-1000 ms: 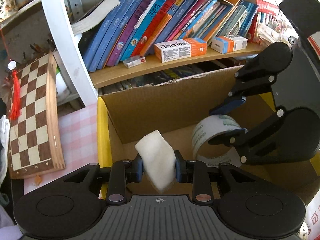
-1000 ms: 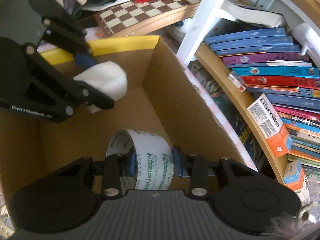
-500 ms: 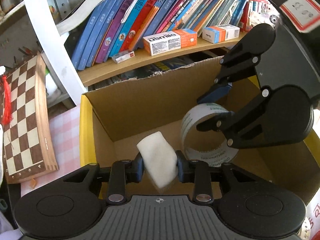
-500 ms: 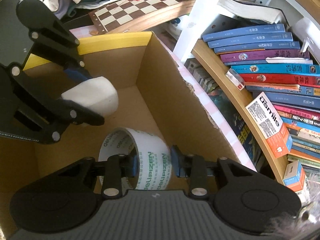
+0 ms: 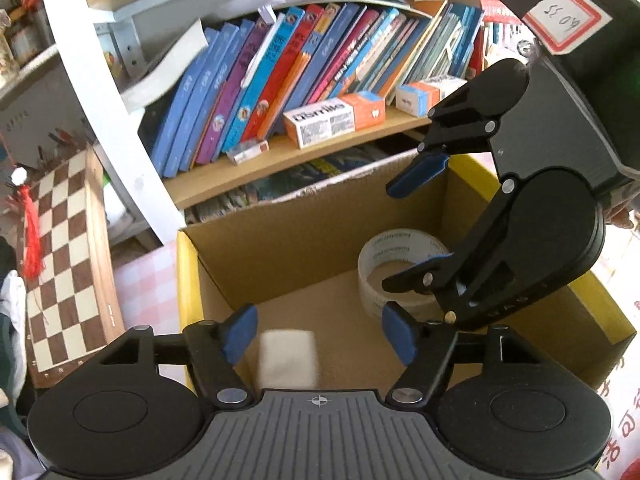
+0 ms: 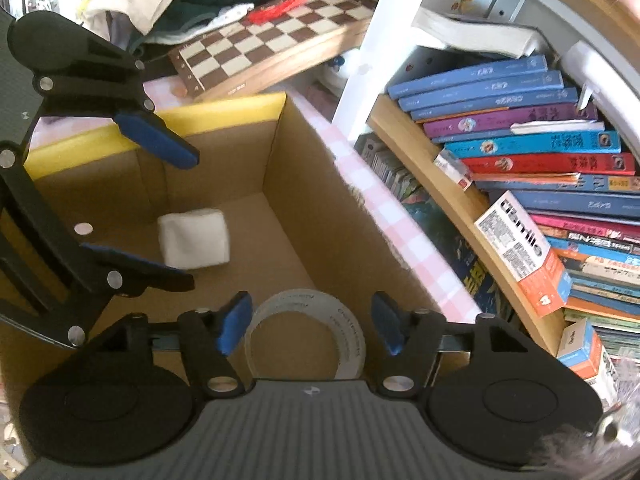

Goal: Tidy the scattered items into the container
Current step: 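Withdraw both tools from the box back toward the table items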

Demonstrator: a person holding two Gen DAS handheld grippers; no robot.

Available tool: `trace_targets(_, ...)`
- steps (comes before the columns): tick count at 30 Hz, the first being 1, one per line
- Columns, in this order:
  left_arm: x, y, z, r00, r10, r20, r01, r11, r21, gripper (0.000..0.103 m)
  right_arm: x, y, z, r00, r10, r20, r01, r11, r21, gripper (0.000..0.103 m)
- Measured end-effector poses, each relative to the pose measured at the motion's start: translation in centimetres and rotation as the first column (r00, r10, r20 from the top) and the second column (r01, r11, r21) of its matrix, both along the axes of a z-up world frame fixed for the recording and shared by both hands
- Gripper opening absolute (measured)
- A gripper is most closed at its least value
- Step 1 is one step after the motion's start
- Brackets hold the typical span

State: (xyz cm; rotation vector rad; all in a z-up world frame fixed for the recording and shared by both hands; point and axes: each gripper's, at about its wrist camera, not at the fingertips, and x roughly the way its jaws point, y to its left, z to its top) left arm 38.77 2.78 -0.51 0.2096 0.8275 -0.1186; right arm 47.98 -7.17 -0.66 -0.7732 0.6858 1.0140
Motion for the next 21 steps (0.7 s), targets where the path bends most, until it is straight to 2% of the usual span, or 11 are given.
trace_targets(4, -0.8, -0.3, 0.8, 1.000, 0.009, 0.024, -0.009, 1.000, 0.004, 0.072, -0.8, -0.6, 1.1, 1.000, 0.001, 0.019, -0.001, 0.999, 0.033, 0.077)
trace_targets(14, -4.6, -0.2, 3.4, 0.987, 0.085, 0.138, -0.087, 0.996, 0.007, 0.073, -3.2, -2.6, 3.9, 0.996, -0.021, 0.085, 0.009, 0.990, 0.141, 0.081)
trace_targets(21, -8.5, 0.7, 6.0, 0.965, 0.139, 0.223, -0.130, 0.990, -0.054, 0.079, -5.6, -4.7, 6.2, 0.988, -0.084, 0.129, 0.051, 0.969, 0.241, 0.087)
